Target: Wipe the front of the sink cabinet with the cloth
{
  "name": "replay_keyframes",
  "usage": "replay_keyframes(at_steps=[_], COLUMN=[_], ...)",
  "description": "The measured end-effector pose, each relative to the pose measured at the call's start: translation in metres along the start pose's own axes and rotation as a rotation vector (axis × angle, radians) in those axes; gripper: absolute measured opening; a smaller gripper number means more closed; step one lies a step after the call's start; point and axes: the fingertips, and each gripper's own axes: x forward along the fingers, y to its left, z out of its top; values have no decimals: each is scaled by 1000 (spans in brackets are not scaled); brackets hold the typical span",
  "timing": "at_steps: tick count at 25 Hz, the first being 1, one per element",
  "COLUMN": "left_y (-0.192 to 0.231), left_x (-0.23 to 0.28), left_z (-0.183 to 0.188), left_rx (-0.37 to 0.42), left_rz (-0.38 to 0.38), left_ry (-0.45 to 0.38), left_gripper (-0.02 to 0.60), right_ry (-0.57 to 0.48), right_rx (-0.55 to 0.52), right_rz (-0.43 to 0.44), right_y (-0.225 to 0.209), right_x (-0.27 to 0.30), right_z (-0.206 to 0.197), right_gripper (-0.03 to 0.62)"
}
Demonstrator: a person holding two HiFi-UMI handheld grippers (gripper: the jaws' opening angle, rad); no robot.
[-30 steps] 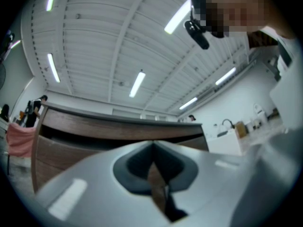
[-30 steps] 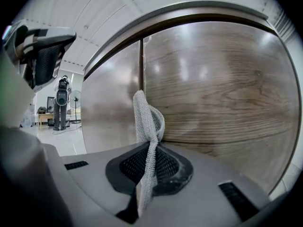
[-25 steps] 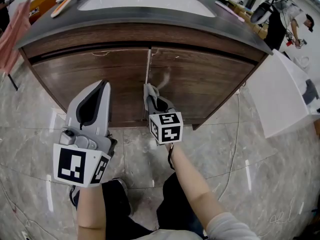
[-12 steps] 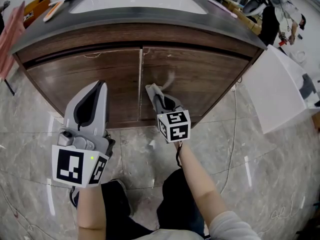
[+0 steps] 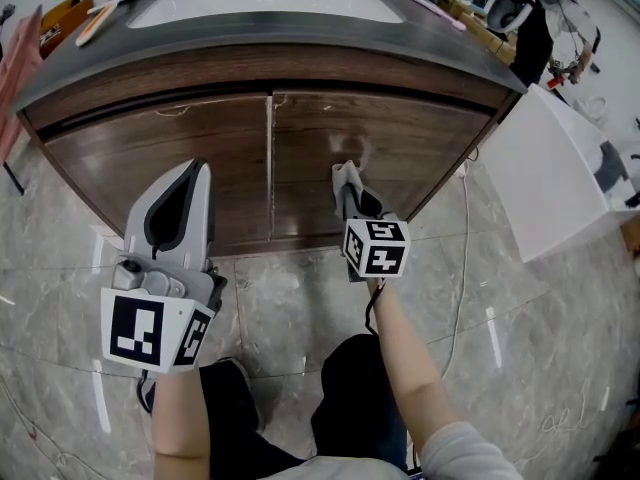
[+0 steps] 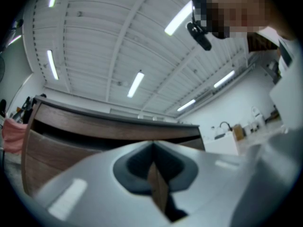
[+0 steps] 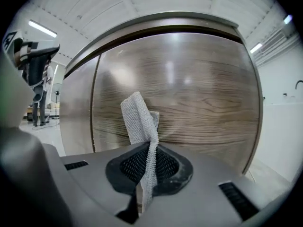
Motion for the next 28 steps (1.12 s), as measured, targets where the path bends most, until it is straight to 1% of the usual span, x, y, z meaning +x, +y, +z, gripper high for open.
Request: replay_keyframes(at_steps=[4, 8, 16, 21, 24, 28], left_y=[-3, -7, -9, -8, -7, -9], left_x=[2, 3, 2, 0, 0, 0], left_z=[-1, -2, -4, -8, -10, -13], left_rx=[-1, -1, 9, 24, 31, 39], left_rz=[-5, -11, -9, -4, -3, -9], left_ry=[2, 4, 14, 31, 37, 47], left_gripper=[5, 5, 5, 5, 5, 5], right_ry=[13, 30, 50, 17, 15, 67], right_rx=[70, 77, 101, 207, 206, 134], right_rz=[-93, -176, -309, -430, -458, -436], right_y=[-47, -87, -149, -199, -214, -208], right_x=[-9, -17, -30, -48, -52, -42], right_z=[-8, -15, -24, -24, -24, -42], right_gripper=[8, 8, 8, 8, 8, 8])
